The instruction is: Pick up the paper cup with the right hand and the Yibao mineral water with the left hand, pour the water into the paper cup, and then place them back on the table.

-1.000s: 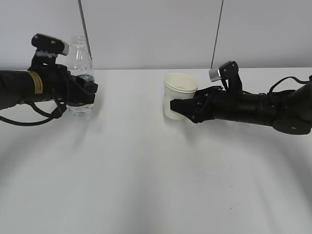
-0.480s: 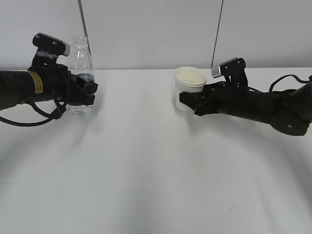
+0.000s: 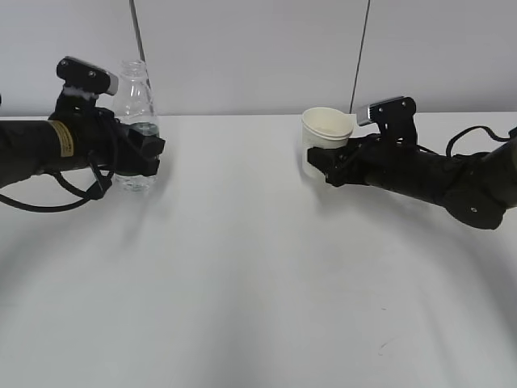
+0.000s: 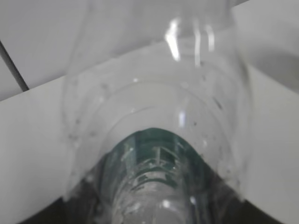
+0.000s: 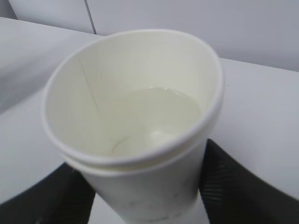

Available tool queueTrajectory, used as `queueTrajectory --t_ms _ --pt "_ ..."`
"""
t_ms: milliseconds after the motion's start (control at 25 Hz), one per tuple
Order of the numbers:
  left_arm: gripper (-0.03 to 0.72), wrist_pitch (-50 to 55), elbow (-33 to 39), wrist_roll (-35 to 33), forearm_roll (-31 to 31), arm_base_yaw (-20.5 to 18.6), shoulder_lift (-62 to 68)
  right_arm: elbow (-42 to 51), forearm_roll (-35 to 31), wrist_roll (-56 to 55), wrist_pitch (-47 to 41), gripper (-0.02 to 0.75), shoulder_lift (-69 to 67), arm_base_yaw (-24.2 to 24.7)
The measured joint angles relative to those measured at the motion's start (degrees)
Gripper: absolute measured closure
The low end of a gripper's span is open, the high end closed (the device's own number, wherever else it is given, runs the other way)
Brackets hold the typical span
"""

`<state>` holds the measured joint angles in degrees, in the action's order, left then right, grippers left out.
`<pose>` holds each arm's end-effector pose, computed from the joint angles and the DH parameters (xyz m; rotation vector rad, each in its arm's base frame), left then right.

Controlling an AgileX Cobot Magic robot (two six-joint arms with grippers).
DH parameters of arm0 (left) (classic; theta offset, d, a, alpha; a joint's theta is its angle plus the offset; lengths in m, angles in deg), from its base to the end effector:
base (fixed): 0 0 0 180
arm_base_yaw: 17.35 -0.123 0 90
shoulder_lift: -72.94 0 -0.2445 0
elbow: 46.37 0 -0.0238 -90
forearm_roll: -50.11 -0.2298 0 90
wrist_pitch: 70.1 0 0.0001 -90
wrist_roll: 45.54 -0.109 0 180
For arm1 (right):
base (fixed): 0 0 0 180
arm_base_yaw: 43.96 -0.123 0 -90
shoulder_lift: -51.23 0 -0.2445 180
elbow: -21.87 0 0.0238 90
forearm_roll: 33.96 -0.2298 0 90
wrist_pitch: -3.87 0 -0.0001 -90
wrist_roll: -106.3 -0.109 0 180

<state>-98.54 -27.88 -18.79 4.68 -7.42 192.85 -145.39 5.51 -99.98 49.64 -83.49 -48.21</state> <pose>0.3710 -0.1024 0.1313 0.6459 1.9292 -0.2991 0.4026 0.0797 0.0841 -0.4468 1.8374 0.4567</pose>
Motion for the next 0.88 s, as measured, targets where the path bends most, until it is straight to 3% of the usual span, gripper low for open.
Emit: queueTrajectory --t_ms 880 --pt "0.384 -5.0 0.0 -6.9 7.1 0.0 3.5 0.0 -5.9 4.3 2.7 0.237 -5.4 0.0"
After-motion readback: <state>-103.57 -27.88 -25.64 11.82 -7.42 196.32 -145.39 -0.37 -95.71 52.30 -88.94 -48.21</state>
